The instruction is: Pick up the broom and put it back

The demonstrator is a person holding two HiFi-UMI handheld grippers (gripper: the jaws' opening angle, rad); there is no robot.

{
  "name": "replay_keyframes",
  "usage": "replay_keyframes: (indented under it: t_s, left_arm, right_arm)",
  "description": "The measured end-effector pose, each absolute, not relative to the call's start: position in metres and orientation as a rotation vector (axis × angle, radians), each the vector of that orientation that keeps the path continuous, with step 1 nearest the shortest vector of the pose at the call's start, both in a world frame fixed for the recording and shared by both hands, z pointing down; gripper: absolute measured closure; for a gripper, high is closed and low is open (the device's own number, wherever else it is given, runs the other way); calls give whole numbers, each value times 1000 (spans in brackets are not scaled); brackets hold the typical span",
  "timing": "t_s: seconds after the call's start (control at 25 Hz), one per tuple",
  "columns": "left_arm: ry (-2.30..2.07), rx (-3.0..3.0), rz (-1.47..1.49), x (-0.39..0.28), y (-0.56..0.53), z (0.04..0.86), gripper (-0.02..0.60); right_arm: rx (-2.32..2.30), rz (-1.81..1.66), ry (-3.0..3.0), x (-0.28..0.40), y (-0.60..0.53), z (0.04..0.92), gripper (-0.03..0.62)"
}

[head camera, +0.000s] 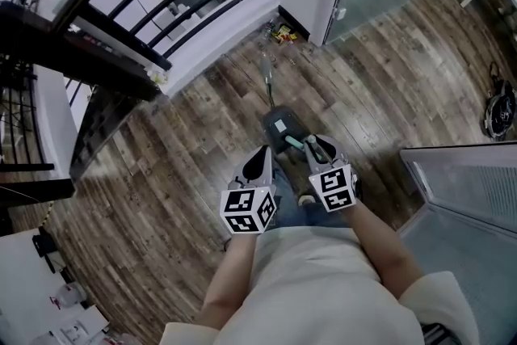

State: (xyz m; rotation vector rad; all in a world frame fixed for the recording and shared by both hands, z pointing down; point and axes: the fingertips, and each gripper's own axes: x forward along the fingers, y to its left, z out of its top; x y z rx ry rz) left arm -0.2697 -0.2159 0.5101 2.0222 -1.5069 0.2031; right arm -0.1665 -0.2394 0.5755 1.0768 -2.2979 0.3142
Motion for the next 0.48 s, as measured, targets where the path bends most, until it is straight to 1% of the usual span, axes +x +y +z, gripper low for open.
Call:
replay_keyframes:
  t_s: [0.48]
  left_arm:
    - [-1565,2005,219,-272,-188,496,577]
  right_arm:
    - [1081,310,-2377,-160,-225,516,502]
